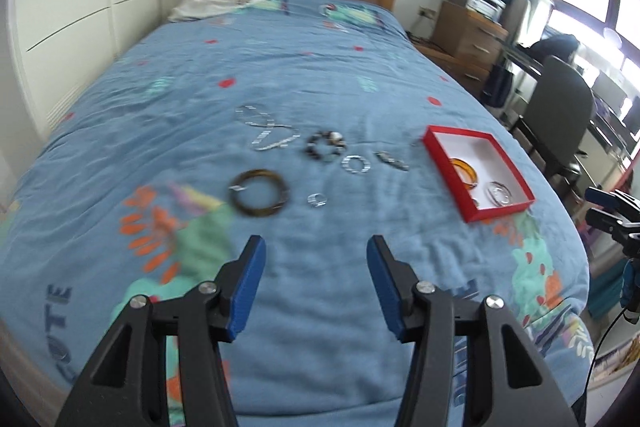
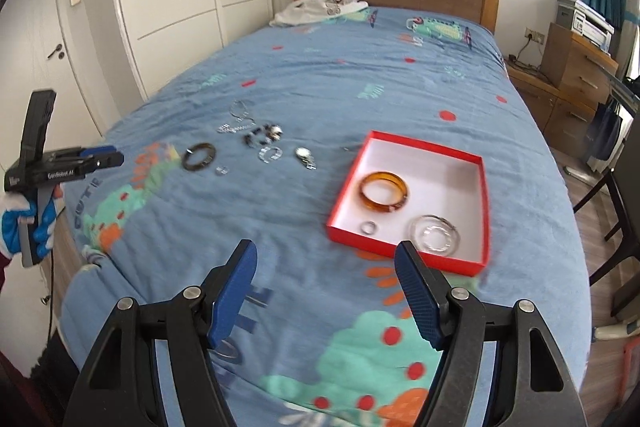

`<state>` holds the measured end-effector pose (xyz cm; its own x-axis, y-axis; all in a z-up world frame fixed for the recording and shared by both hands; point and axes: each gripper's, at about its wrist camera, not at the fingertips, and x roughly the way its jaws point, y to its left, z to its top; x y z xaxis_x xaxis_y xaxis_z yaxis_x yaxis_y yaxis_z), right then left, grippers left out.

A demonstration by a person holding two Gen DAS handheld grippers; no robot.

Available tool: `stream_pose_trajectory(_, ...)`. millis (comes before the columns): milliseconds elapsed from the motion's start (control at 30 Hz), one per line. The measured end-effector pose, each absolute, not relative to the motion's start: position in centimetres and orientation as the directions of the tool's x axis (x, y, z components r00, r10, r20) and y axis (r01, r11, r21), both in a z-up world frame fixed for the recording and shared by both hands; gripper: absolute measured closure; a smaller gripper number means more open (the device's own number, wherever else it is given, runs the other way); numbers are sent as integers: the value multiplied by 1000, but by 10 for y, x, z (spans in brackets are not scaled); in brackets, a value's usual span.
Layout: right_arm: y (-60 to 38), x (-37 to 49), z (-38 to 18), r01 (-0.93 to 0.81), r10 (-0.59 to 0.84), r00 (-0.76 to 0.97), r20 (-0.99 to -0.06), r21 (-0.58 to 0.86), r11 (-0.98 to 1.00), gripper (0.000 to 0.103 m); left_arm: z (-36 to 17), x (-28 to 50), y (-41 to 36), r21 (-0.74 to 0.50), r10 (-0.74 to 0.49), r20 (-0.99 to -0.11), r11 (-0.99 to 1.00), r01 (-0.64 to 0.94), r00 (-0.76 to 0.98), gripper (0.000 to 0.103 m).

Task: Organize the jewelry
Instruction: 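Withdraw both tools from the box toward the remaining jewelry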

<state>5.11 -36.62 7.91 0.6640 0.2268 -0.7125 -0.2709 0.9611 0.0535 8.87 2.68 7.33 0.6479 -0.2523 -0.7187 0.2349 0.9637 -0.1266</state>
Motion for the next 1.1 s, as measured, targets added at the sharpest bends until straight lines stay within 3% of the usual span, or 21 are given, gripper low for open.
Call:
stream_pose_trajectory(200, -335, 40, 93, -295, 248, 689, -681, 49, 954, 36, 83, 63, 68, -136, -225, -681, 974, 181, 696, 52)
stream_pose_trajectory(500, -308, 53, 98, -315, 283, 709, -646, 70, 947, 41, 75, 57, 65, -154, -245, -670, 969, 192, 701, 52)
stream_pose_trajectory(733, -301, 87, 62, -287, 276, 678, -681, 100, 953, 49, 43, 85, 35, -184, -306, -697, 950, 251, 649, 52)
stream_pose_trajectory(1100, -290, 157, 1, -235, 272, 623, -734, 156, 959, 50, -10, 157, -18, -214, -372, -746, 919, 330, 553, 53)
